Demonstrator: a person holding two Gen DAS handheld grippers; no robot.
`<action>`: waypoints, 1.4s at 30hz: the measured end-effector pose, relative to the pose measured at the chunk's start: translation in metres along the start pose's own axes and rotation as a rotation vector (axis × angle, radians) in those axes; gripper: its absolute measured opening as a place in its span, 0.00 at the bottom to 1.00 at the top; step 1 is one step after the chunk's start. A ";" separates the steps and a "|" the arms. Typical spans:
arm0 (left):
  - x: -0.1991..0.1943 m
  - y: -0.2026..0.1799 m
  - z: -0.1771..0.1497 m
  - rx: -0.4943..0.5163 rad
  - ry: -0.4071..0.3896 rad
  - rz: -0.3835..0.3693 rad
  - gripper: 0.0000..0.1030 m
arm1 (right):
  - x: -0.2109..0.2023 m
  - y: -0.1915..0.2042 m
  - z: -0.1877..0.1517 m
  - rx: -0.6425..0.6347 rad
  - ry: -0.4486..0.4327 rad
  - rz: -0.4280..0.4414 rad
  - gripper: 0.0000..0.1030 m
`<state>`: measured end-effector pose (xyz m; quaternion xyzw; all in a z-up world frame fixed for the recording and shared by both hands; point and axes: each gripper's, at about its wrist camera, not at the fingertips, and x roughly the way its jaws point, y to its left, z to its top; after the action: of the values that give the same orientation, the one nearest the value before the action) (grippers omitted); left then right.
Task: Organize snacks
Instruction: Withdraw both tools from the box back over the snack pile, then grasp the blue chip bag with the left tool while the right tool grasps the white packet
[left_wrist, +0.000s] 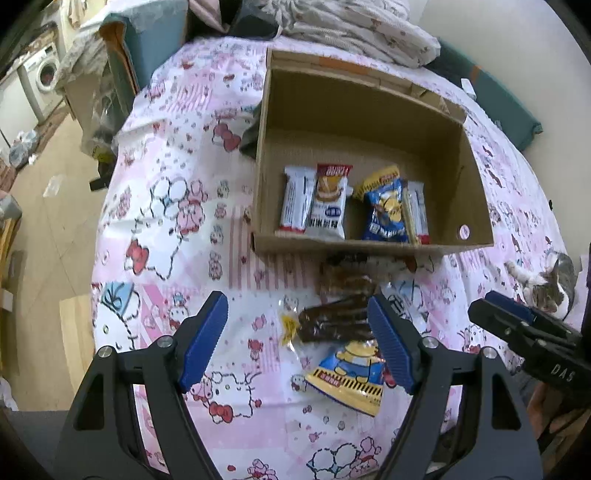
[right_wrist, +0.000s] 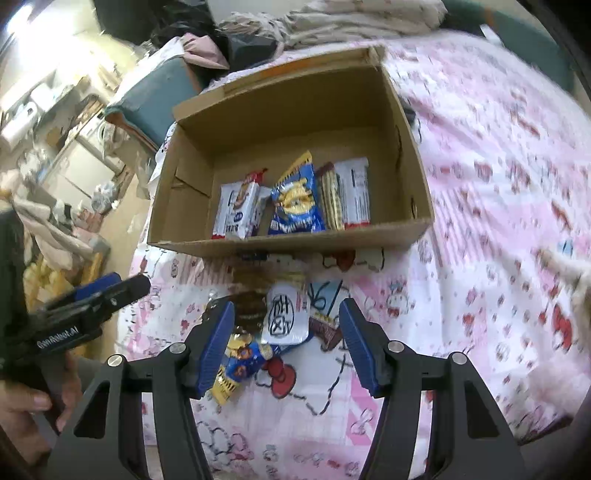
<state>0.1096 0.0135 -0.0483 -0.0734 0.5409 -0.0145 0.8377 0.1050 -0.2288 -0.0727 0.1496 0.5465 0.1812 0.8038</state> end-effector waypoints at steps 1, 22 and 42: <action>0.003 0.002 0.000 -0.014 0.014 -0.004 0.73 | 0.002 -0.006 -0.001 0.040 0.013 0.022 0.60; 0.083 0.042 -0.007 -0.213 0.261 -0.014 0.27 | 0.088 -0.043 0.007 0.333 0.275 0.156 0.59; 0.106 0.018 -0.016 -0.087 0.315 0.036 0.17 | 0.144 0.022 0.024 0.150 0.339 0.311 0.21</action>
<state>0.1380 0.0191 -0.1531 -0.0965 0.6670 0.0126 0.7387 0.1736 -0.1441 -0.1732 0.2585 0.6558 0.2842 0.6499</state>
